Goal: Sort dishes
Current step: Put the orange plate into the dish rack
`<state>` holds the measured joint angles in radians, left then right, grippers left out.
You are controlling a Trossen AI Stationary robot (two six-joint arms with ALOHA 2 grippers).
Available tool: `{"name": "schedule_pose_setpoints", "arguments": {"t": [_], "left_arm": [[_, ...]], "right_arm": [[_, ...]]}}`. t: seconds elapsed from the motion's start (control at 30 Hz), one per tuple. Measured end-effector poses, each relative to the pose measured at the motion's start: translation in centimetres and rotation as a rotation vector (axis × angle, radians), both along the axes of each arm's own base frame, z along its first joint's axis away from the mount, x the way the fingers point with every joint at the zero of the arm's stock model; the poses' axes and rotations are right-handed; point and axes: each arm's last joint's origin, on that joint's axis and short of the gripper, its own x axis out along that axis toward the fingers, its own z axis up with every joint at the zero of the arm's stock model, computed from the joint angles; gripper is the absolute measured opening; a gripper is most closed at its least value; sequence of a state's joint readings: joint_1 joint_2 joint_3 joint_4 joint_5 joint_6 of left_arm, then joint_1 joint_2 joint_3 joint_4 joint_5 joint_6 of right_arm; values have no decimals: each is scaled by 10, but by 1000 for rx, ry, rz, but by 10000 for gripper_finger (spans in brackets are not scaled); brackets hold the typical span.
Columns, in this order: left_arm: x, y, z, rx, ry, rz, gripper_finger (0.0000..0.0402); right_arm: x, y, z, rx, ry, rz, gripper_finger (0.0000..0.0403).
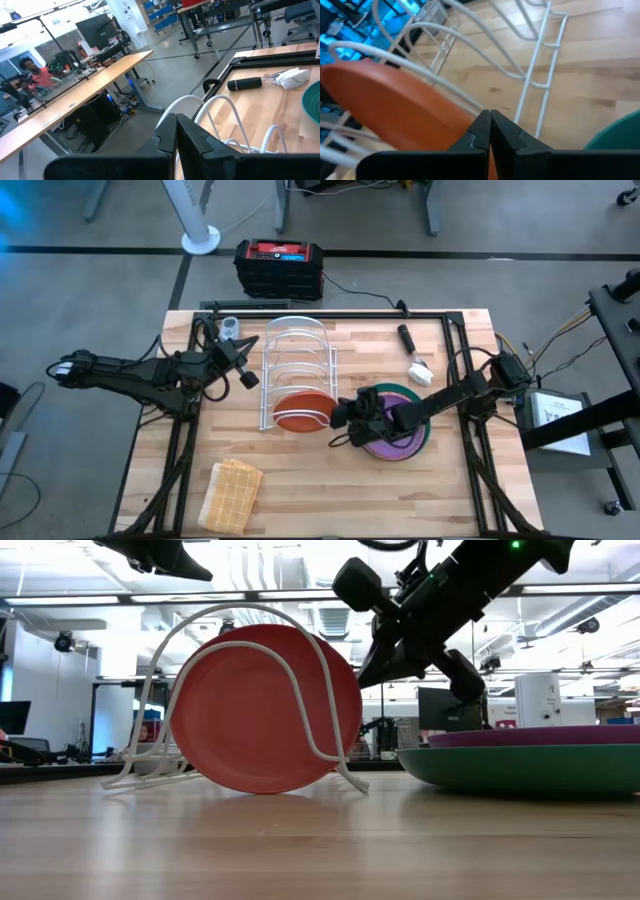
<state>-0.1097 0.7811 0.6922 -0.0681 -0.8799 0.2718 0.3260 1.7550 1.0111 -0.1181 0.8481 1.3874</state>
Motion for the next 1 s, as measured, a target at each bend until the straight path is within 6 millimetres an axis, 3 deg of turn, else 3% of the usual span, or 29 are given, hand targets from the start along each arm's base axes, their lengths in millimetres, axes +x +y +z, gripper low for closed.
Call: {"name": "schedule_pose_setpoints", "arguments": {"t": [1.0], "left_arm": [[0, 0, 0, 0, -4, 0, 0]], "right_arm": [[10, -3, 3, -22, -22, 60, 0]]}}
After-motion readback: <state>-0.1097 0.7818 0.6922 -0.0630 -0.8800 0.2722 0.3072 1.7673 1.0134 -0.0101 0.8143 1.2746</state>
